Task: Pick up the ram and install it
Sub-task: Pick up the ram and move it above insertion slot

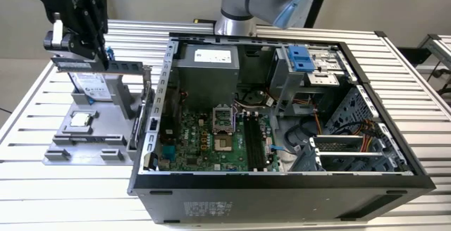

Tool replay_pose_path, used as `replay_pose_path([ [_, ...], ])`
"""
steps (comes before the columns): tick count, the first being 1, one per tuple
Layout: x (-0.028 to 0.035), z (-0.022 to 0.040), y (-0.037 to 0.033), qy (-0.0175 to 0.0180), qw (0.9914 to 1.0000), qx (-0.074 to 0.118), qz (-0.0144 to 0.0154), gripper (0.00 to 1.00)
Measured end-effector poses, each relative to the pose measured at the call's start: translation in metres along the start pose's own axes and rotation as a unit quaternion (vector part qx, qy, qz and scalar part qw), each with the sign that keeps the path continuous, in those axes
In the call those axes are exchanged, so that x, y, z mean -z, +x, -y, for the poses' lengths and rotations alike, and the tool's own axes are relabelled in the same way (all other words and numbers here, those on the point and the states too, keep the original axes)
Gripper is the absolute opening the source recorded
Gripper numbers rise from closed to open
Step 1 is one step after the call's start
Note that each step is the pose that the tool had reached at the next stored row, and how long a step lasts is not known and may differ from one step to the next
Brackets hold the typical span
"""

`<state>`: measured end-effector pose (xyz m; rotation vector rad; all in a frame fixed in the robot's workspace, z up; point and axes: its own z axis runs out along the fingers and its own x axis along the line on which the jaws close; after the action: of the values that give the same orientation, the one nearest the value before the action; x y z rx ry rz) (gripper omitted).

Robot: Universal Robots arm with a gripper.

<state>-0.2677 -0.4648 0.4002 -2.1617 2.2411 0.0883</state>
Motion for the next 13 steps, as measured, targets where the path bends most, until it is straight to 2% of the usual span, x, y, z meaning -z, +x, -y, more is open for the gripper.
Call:
replay_pose_path([
  [13,0.0008,0.0391,-0.0014,-0.0014,1.00000,0.000,0.0000,0.00],
])
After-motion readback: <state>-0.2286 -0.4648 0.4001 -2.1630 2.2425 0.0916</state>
